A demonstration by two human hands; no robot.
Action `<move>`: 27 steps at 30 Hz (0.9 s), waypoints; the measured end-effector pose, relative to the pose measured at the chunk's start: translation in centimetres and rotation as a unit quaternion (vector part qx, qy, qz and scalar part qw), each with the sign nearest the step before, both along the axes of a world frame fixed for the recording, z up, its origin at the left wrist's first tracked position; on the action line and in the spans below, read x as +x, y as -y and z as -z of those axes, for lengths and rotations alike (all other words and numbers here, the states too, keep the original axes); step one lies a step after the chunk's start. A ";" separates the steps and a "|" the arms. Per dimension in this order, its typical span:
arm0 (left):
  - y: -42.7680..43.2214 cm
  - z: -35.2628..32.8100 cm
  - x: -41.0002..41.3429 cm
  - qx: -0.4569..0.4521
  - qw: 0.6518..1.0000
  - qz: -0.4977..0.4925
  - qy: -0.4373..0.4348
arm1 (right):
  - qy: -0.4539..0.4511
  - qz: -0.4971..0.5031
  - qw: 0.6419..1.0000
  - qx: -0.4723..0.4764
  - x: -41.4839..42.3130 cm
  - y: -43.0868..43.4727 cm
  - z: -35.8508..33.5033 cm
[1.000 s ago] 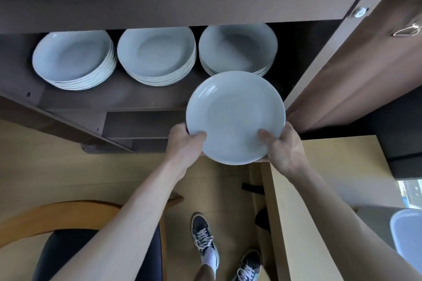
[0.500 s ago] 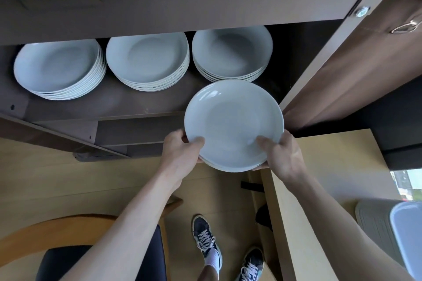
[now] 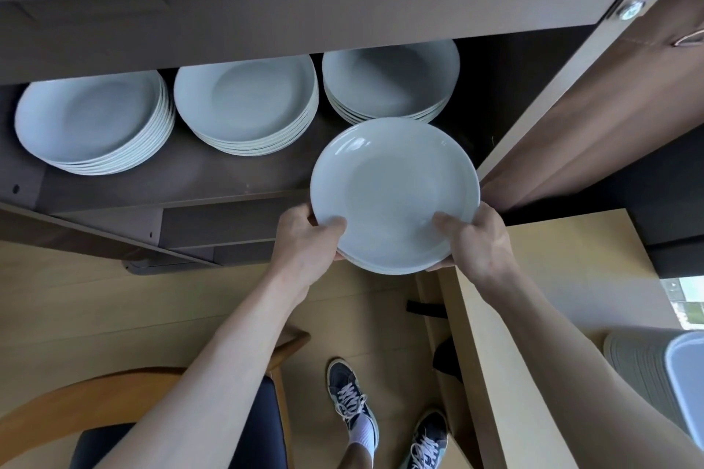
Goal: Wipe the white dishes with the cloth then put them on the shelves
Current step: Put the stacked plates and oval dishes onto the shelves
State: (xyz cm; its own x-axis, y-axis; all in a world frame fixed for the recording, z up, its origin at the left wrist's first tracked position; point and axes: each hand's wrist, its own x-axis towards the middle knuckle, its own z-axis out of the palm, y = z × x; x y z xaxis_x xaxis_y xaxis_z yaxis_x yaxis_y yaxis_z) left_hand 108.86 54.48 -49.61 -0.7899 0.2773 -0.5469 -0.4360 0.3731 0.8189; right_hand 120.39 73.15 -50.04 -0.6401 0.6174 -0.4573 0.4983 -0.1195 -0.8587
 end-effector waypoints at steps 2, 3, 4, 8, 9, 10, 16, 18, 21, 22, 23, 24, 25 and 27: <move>-0.6 -0.2 -1.0 0.001 1.000 0.001 0.002 | 0.004 0.001 1.000 0.001 -1.0 -0.4 -0.1; -0.9 -0.2 -1.6 -0.001 1.000 0.000 0.001 | 0.007 0.001 1.000 0.002 -1.5 -0.7 -0.1; -1.2 -0.2 -2.2 -0.001 1.000 0.001 -0.002 | 0.008 0.003 1.000 0.001 -2.1 -0.9 -0.1; -2.6 0.0 -4.4 0.003 1.000 -0.004 -0.019 | 0.013 0.033 0.999 -0.002 -4.5 -1.5 0.3; -3.0 0.1 -5.0 -0.001 1.000 -0.010 -0.026 | 0.013 0.041 0.999 0.005 -5.1 -1.6 0.5; -3.5 0.2 -5.5 -0.006 0.999 -0.016 -0.035 | 0.014 0.047 0.999 0.012 -5.8 -1.7 0.5; -6.4 0.8 -8.5 0.002 0.997 -0.047 -0.063 | -0.006 0.103 0.994 0.020 -9.1 -2.6 0.9; -7.2 1.0 -9.1 0.006 0.996 -0.051 -0.073 | -0.010 0.123 0.992 0.038 -9.7 -2.9 1.0; -8.4 1.3 -9.7 0.004 0.995 -0.063 -0.083 | -0.012 0.140 0.989 0.047 -10.7 -3.1 1.1; -8.7 1.4 -9.9 0.003 0.994 -0.070 -0.084 | -0.016 0.142 0.989 0.043 -11.0 -3.2 1.1; -9.1 1.5 -10.0 0.002 0.993 -0.077 -0.084 | -0.017 0.144 0.988 0.044 -11.2 -3.1 1.0; -9.5 1.5 -10.1 0.002 0.993 -0.083 -0.085 | -0.019 0.144 0.988 0.046 -11.4 -3.0 1.0; -9.8 1.5 -10.2 0.003 0.992 -0.088 -0.086 | -0.025 0.148 0.988 0.045 -11.7 -3.1 1.0; -10.5 1.4 -10.3 0.012 0.992 -0.099 -0.081 | -0.043 0.160 0.985 0.044 -12.1 -3.3 0.9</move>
